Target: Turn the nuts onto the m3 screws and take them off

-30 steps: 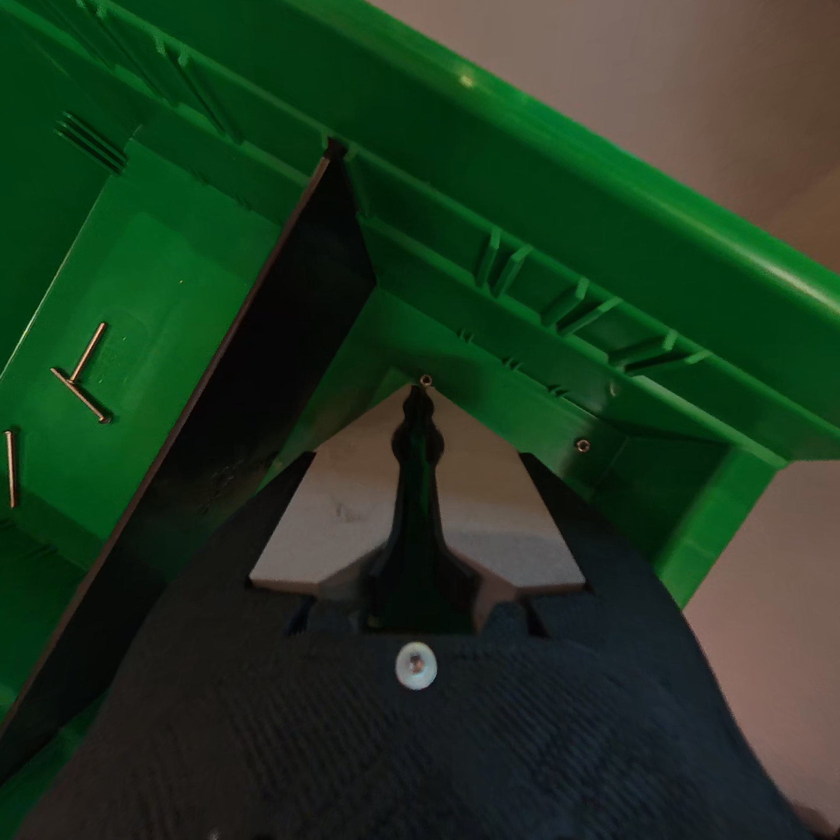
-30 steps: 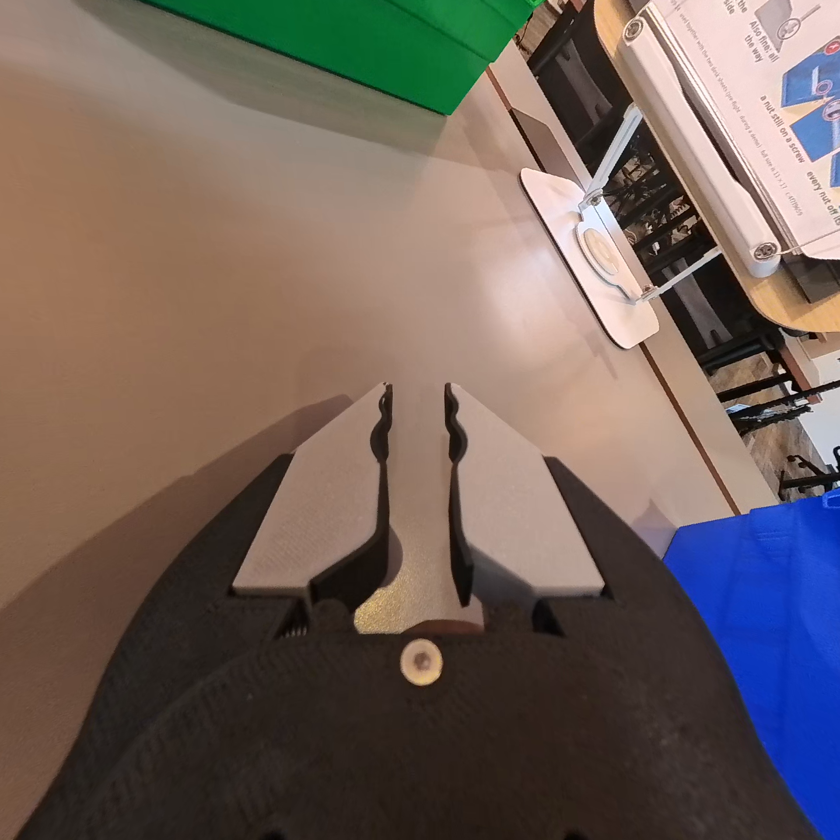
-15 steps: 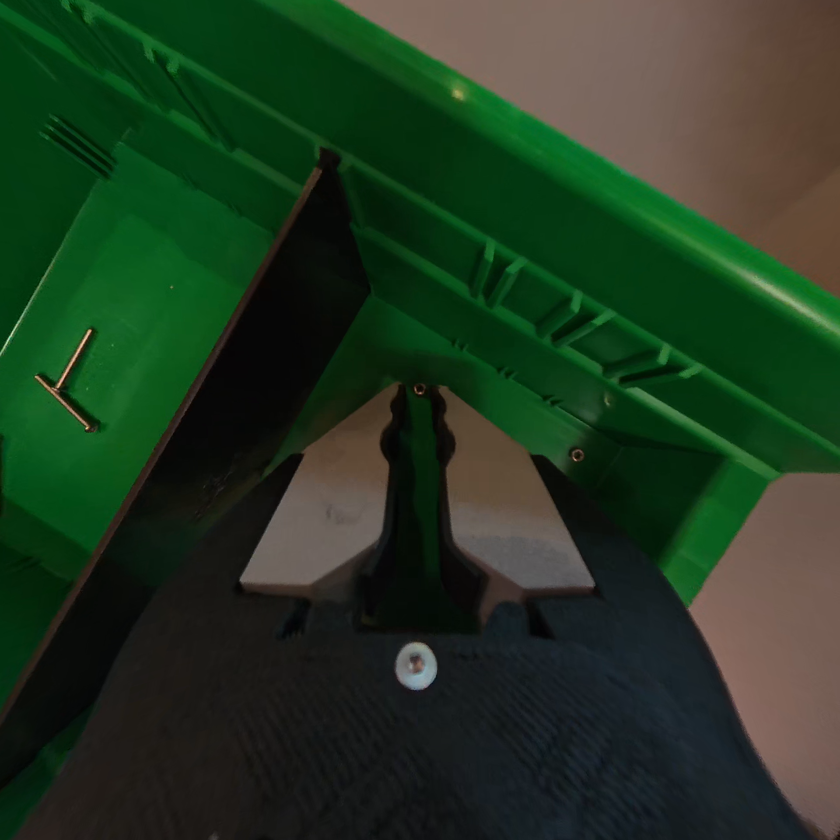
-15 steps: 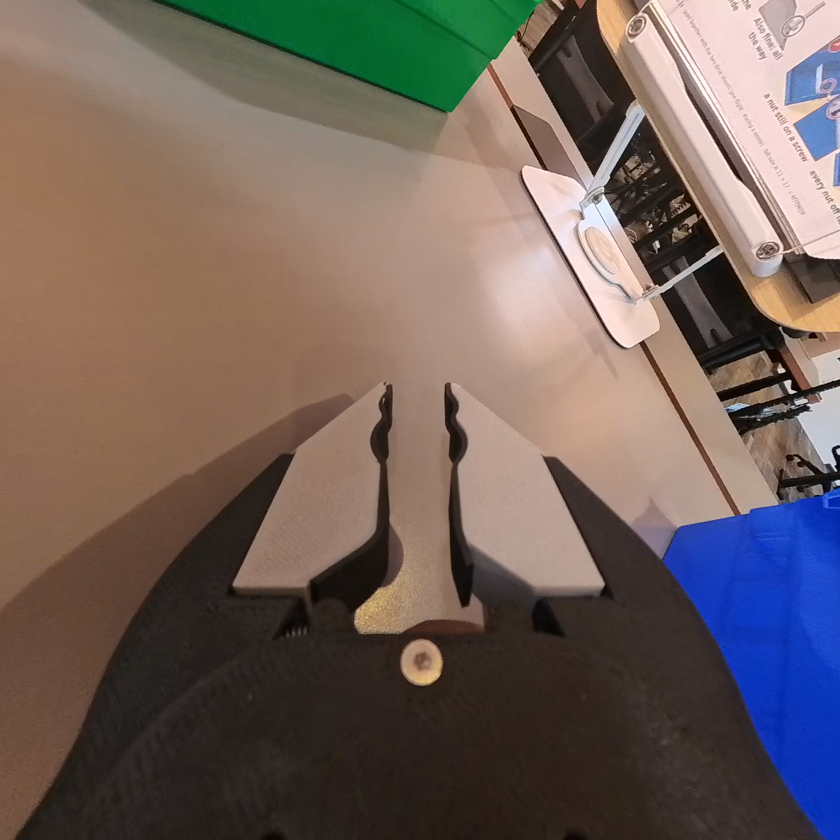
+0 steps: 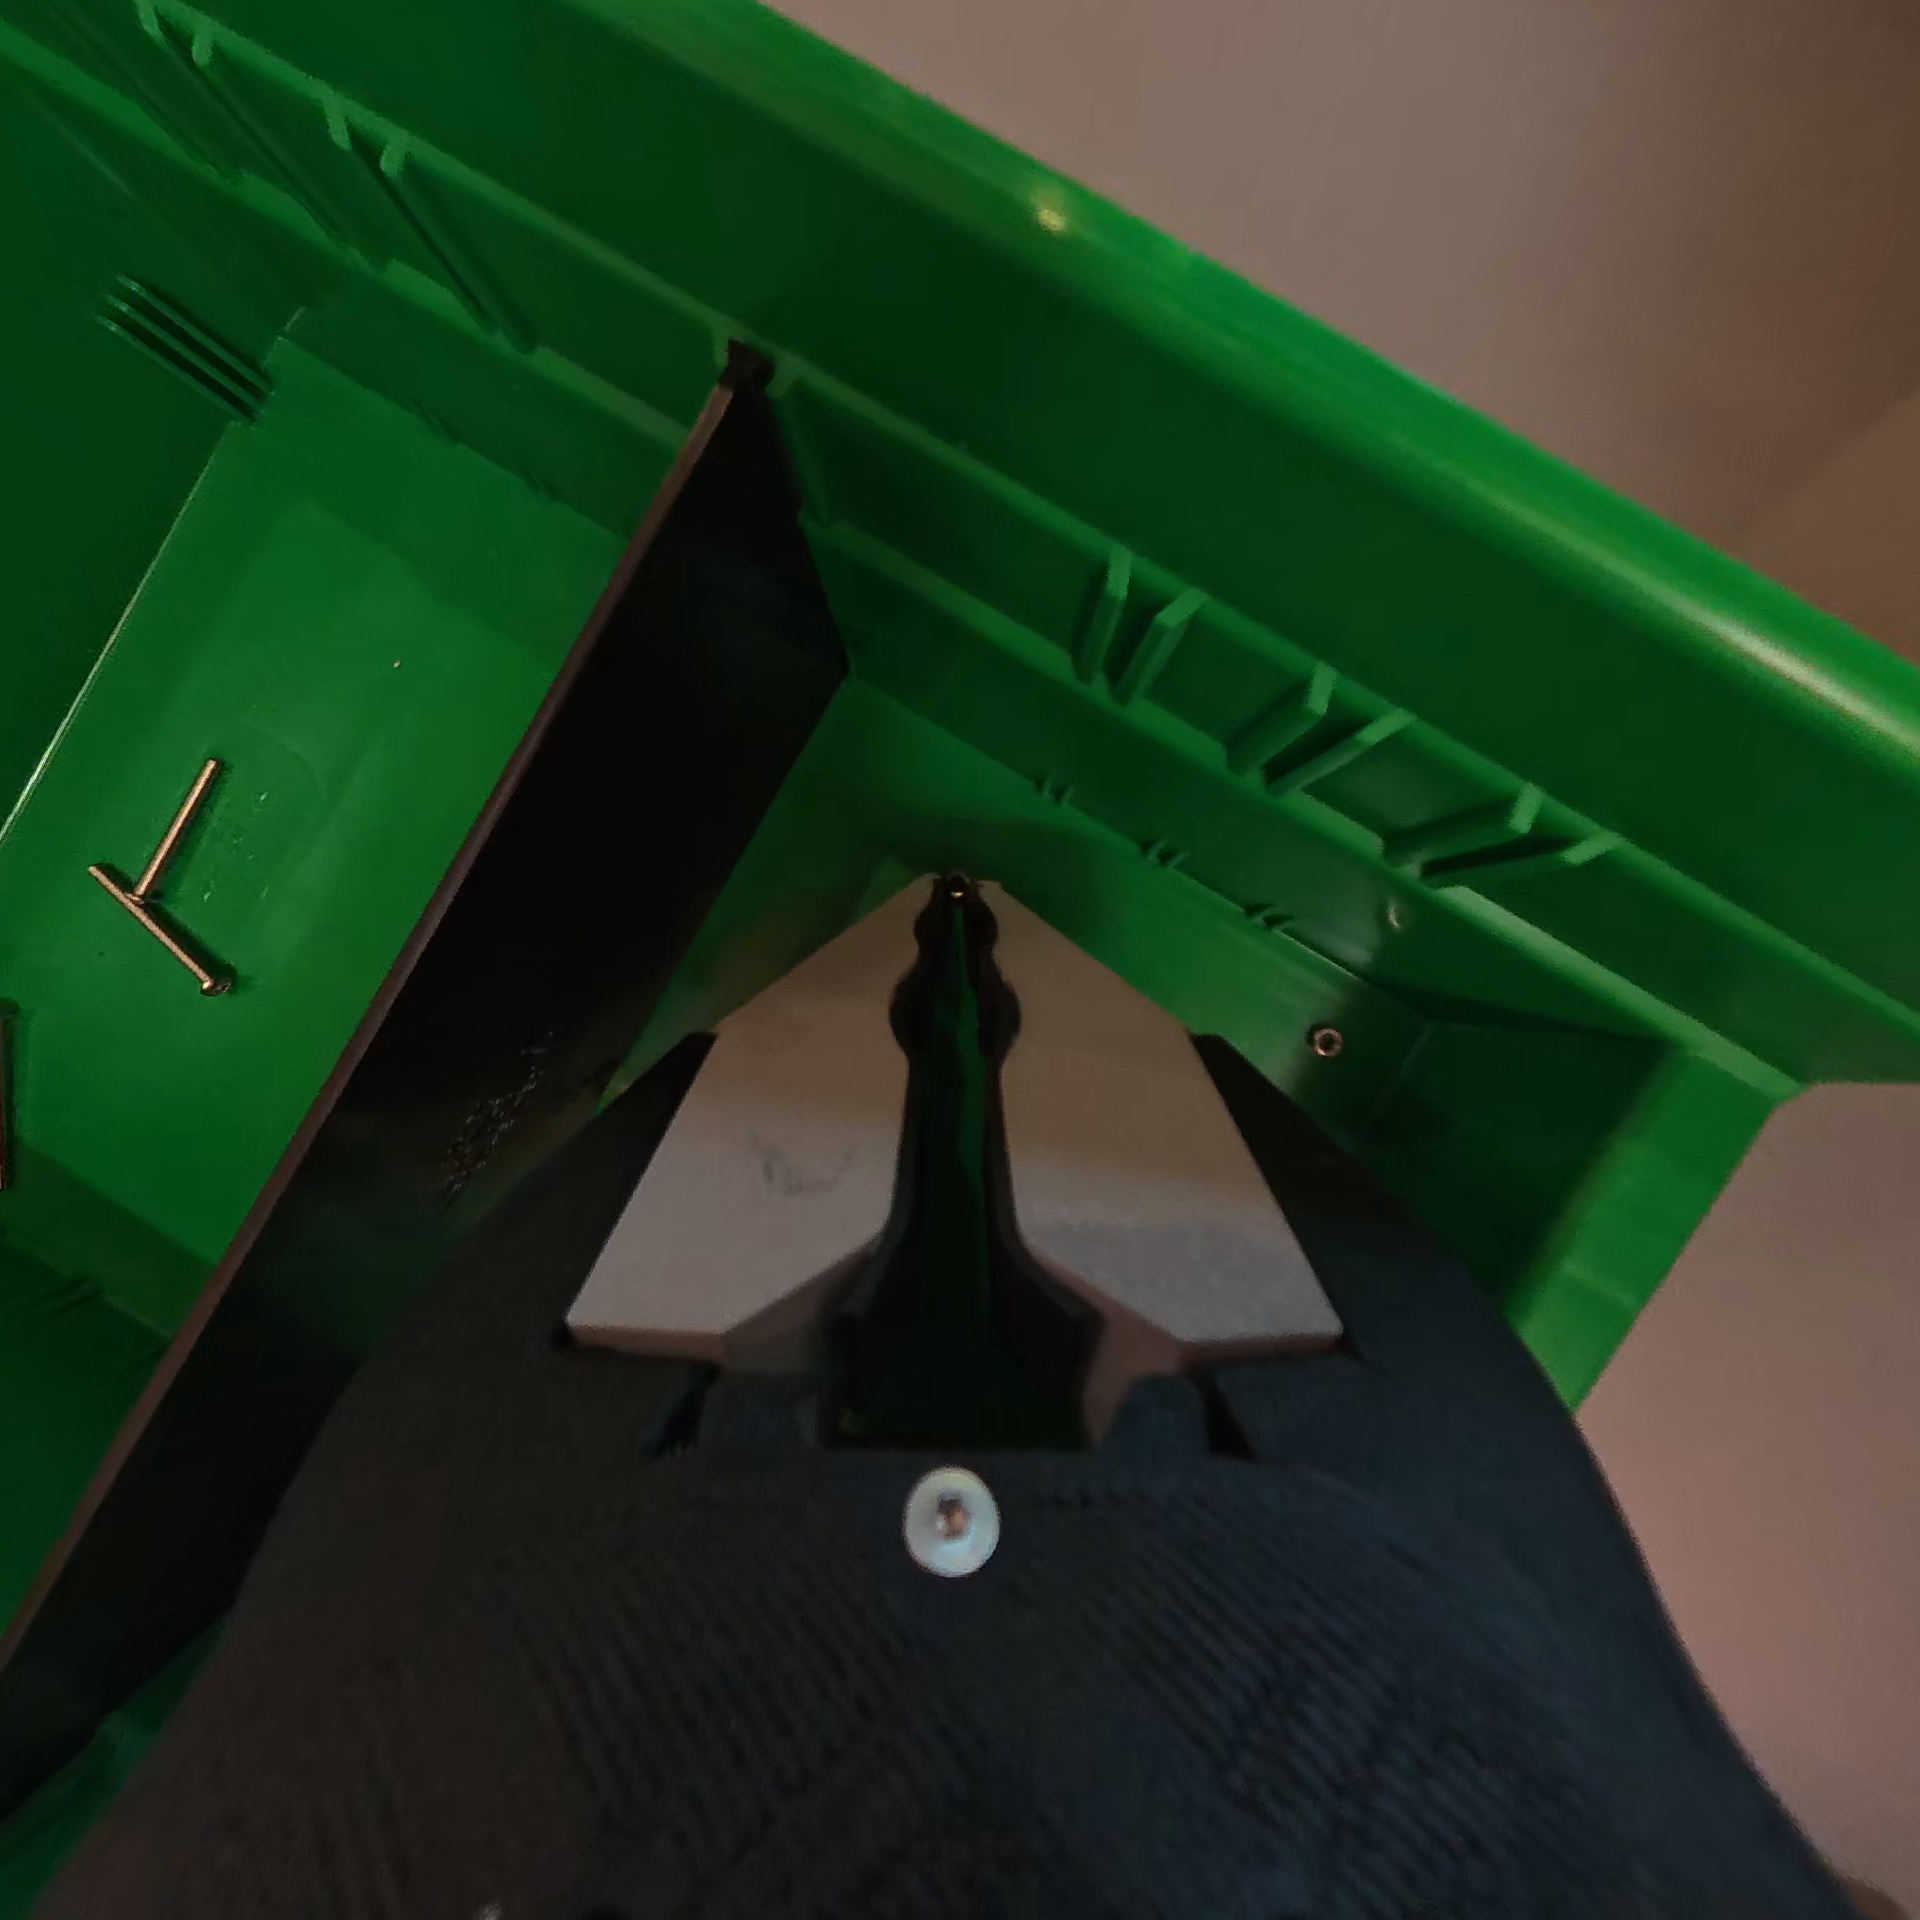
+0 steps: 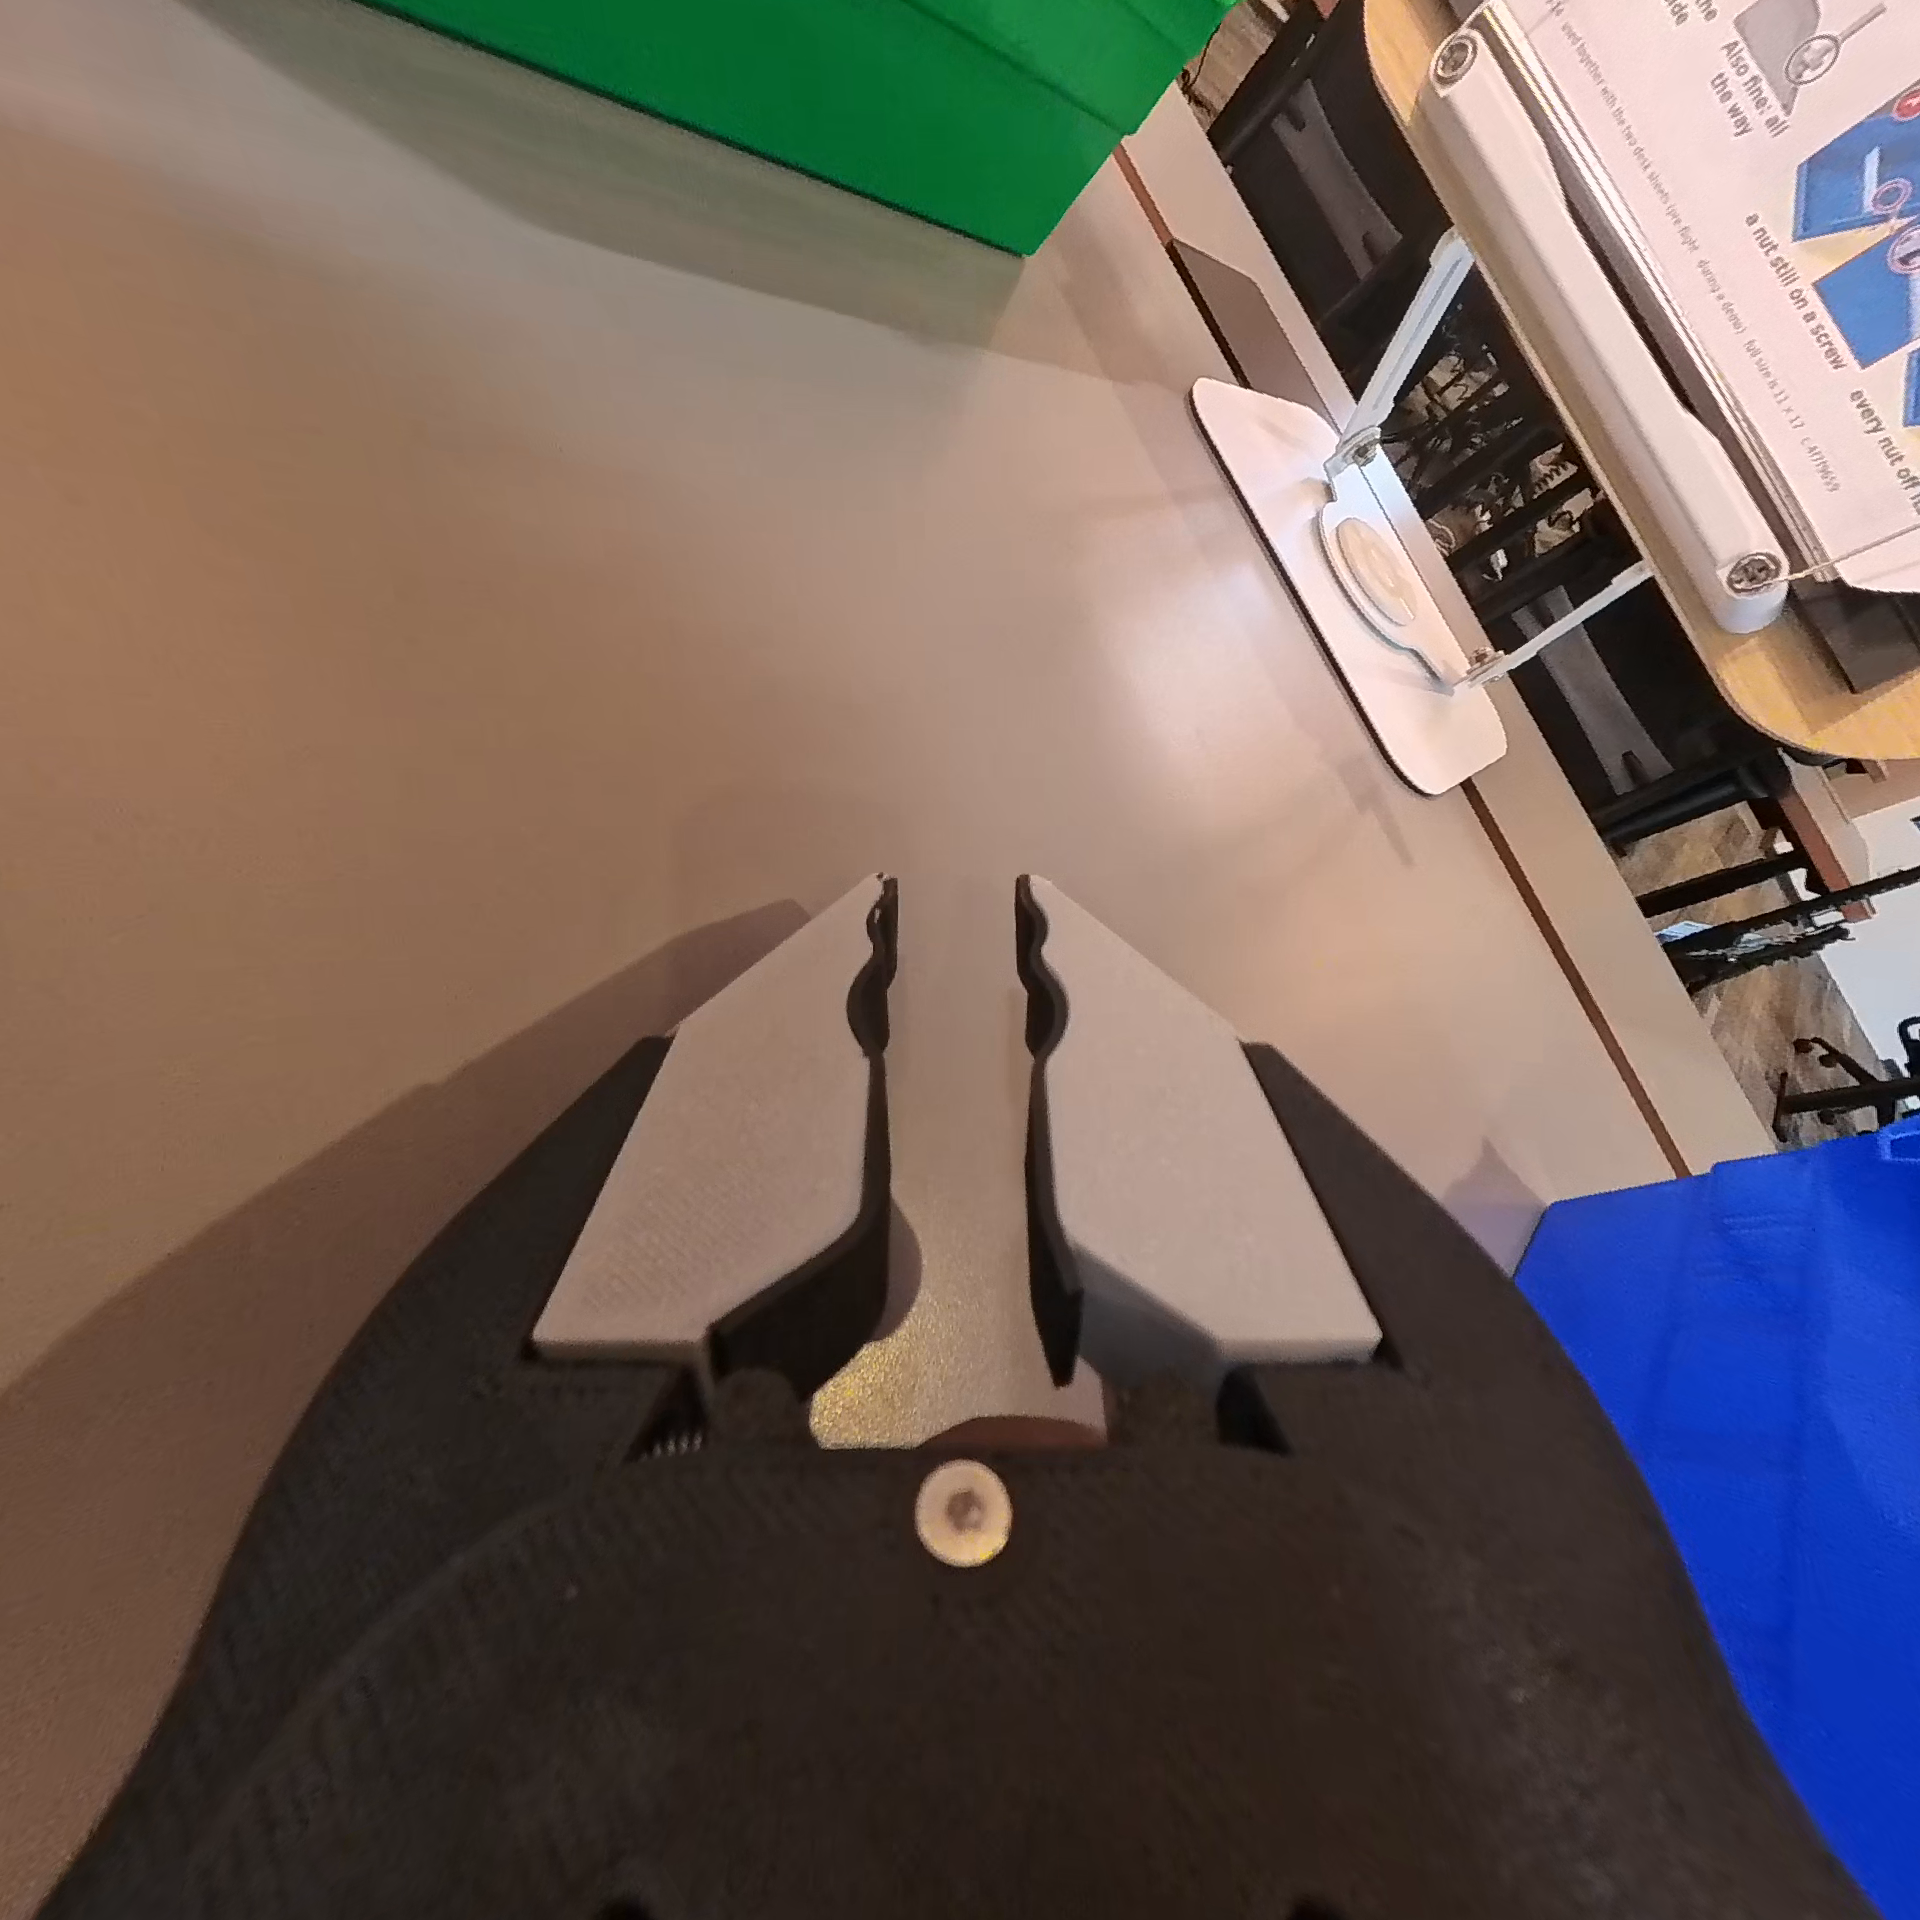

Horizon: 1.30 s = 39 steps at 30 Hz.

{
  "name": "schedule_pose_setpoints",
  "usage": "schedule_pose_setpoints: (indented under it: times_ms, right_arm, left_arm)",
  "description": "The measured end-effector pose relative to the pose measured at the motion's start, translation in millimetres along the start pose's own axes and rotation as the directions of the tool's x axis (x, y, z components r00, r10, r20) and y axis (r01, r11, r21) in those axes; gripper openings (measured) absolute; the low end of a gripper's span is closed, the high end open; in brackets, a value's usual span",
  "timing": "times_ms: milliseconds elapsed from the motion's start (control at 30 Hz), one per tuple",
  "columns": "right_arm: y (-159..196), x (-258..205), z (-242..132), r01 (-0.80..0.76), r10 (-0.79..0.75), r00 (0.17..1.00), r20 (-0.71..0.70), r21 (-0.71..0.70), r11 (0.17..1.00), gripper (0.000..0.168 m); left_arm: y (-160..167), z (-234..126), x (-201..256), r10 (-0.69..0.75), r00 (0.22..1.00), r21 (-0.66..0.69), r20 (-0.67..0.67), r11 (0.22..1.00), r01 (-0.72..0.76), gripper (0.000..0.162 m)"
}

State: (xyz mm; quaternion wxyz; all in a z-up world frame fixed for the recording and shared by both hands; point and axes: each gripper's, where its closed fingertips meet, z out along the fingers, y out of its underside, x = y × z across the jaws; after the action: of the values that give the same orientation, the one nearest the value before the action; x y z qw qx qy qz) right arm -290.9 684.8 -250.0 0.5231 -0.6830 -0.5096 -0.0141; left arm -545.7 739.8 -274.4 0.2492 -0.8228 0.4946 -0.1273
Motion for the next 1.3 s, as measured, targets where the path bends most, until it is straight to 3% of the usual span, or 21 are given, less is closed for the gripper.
schedule_pose_setpoints:
  times_ms: [467,700,833,1300]
  right_arm:
    - [0,0,0,0.002,-0.002,1.0,0.001,0.003,1.0,0.02]
    - [0,0,0,0.001,-0.001,1.0,0.001,0.0,1.0,0.02]
    - [0,-1,0,0.004,-0.004,1.0,0.001,-0.001,1.0,0.019]
    - [-1,-1,0,0.006,-0.006,1.0,0.0,0.001,1.0,0.019]
  left_arm:
    - [4,-4,-8,-0.009,0.999,-0.007,0.03,1.0,0.009,0.0]
    - [-7,0,-5,-0.013,1.0,0.031,0.026,0.999,0.012,0.012]
    - [-10,6,-2,-0.014,1.0,0.038,0.017,0.999,0.013,0.004]
    - [4,-4,-2,-0.002,1.0,-0.009,-0.006,1.0,0.002,0.0]
